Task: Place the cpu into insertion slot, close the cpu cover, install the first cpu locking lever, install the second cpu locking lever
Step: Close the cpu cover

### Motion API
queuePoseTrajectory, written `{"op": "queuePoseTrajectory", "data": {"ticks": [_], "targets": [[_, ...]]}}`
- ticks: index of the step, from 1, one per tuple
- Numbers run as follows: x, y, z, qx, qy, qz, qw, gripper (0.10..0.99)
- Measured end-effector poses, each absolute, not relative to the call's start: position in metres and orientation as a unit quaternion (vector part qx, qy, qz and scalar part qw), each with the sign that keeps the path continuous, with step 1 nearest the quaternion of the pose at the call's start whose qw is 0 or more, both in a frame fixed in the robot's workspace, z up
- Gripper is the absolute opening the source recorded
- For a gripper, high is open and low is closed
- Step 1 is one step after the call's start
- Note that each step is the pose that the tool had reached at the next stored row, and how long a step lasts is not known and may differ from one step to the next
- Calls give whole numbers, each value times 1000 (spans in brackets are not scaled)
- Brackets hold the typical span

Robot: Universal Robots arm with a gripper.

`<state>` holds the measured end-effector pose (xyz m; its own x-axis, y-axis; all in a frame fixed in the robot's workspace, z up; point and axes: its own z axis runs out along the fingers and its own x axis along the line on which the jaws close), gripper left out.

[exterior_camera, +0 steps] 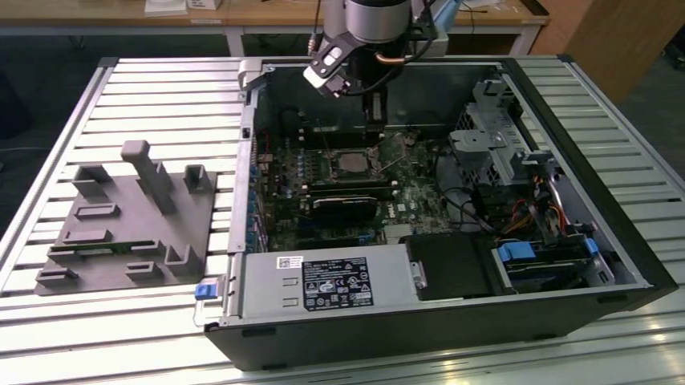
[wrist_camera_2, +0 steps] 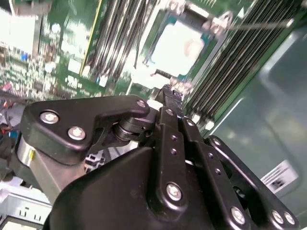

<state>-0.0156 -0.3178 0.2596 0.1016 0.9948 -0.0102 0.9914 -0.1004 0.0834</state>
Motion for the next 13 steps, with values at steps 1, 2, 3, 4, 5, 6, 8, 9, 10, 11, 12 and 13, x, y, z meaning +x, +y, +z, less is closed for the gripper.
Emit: {"op": "queuePoseTrajectory", "data": {"ticks": [1,2,3,4,5,6,8,9,10,11,12,13], "targets": [[-12,-318,260,741,670,24,34,106],[-8,-318,260,741,670,24,34,106],[-4,-318,260,741,670,24,34,106],[0,-318,260,741,670,24,34,106],[3,-318,260,741,670,24,34,106],[6,-318,260,741,670,23,34,106],[13,-318,260,741,670,23,34,106],[16,-318,260,741,670,23,34,106],[18,-318,260,741,670,23,33,106],[21,-318,260,741,670,23,33,106],[24,-318,260,741,670,23,33,106],[27,-318,260,741,670,23,33,106]]}}
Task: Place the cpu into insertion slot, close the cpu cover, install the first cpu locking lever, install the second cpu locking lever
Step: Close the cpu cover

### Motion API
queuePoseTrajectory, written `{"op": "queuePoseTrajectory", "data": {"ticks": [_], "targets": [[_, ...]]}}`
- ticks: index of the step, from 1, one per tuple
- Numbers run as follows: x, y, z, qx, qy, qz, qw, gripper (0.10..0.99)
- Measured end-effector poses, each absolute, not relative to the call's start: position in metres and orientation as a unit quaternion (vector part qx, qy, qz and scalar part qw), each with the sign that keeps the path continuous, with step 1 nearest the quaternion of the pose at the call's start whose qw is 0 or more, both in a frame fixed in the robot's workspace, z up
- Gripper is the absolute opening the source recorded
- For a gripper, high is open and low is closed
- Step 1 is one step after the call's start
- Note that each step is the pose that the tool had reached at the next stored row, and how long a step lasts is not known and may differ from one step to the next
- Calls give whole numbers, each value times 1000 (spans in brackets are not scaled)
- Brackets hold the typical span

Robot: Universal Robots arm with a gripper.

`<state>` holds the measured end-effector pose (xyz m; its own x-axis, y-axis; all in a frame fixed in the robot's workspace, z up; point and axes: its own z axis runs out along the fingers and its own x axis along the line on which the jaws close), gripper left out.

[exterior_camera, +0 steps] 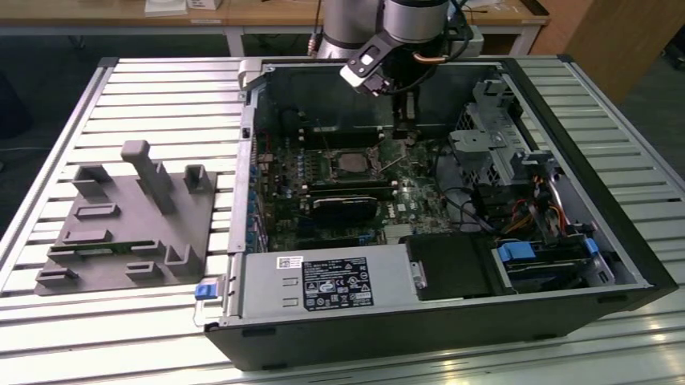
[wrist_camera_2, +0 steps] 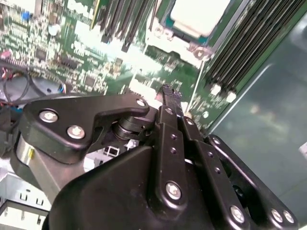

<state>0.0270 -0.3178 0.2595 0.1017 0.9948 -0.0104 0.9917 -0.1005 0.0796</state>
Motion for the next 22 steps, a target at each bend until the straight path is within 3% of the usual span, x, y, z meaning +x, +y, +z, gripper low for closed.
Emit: {"op": "queuePoseTrajectory", "data": {"ticks": [12,22], "targets": [[59,-318,258,741,670,20,31,106],[67,-318,242,742,670,7,18,106]]}}
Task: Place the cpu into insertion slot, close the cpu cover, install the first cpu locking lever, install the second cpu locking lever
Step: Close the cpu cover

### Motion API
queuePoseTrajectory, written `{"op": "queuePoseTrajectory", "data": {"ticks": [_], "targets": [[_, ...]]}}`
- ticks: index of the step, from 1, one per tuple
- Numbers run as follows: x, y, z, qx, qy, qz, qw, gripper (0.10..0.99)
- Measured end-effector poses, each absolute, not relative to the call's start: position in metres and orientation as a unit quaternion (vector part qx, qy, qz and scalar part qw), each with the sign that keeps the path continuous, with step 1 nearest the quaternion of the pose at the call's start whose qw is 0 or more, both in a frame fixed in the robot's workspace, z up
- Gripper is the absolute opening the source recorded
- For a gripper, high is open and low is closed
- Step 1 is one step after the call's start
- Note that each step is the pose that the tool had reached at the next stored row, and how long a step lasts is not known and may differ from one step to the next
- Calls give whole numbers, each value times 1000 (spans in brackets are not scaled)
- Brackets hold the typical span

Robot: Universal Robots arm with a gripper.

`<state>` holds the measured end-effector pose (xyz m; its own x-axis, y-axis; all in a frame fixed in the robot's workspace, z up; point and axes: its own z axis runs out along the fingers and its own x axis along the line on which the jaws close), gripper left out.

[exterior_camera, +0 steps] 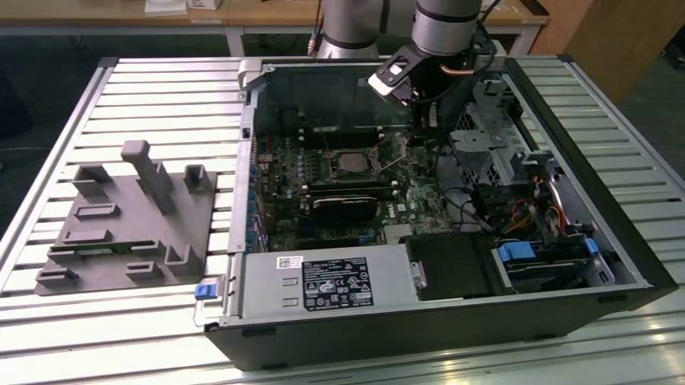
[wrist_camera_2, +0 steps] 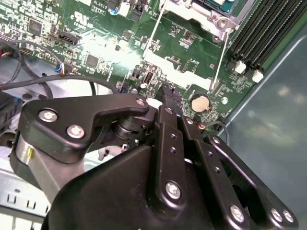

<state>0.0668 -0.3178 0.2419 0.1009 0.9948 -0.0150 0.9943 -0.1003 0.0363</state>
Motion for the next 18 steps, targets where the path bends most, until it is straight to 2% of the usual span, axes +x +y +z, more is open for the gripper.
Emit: {"op": "queuePoseTrajectory", "data": {"ticks": [18], "targets": [[67,-318,232,728,685,6,17,106]]}}
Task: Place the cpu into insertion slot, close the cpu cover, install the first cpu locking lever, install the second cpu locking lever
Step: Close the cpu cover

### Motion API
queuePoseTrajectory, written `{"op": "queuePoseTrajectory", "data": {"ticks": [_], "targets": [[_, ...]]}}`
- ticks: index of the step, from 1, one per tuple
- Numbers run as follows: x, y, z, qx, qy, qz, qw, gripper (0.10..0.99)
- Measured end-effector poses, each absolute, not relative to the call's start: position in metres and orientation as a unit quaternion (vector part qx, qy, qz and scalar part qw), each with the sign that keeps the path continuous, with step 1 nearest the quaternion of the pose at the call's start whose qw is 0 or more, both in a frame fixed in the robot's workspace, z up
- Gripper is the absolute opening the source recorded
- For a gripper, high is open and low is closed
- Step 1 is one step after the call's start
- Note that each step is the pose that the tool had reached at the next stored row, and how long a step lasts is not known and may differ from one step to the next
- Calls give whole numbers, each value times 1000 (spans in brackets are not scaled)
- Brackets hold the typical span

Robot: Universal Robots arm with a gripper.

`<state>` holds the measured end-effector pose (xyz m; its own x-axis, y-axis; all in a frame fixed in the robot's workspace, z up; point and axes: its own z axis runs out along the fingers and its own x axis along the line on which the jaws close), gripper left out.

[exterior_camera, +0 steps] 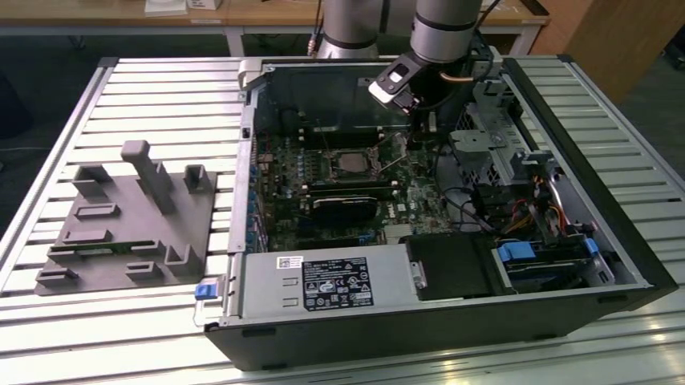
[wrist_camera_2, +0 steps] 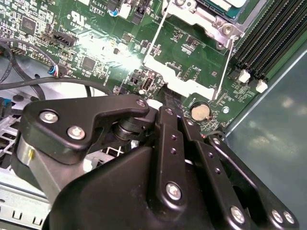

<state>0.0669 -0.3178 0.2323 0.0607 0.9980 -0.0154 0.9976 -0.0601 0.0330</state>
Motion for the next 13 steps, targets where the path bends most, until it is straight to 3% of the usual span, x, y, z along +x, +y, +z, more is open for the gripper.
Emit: {"op": "queuePoseTrajectory", "data": {"ticks": [13], "targets": [[60,-318,232,728,685,7,16,106]]}}
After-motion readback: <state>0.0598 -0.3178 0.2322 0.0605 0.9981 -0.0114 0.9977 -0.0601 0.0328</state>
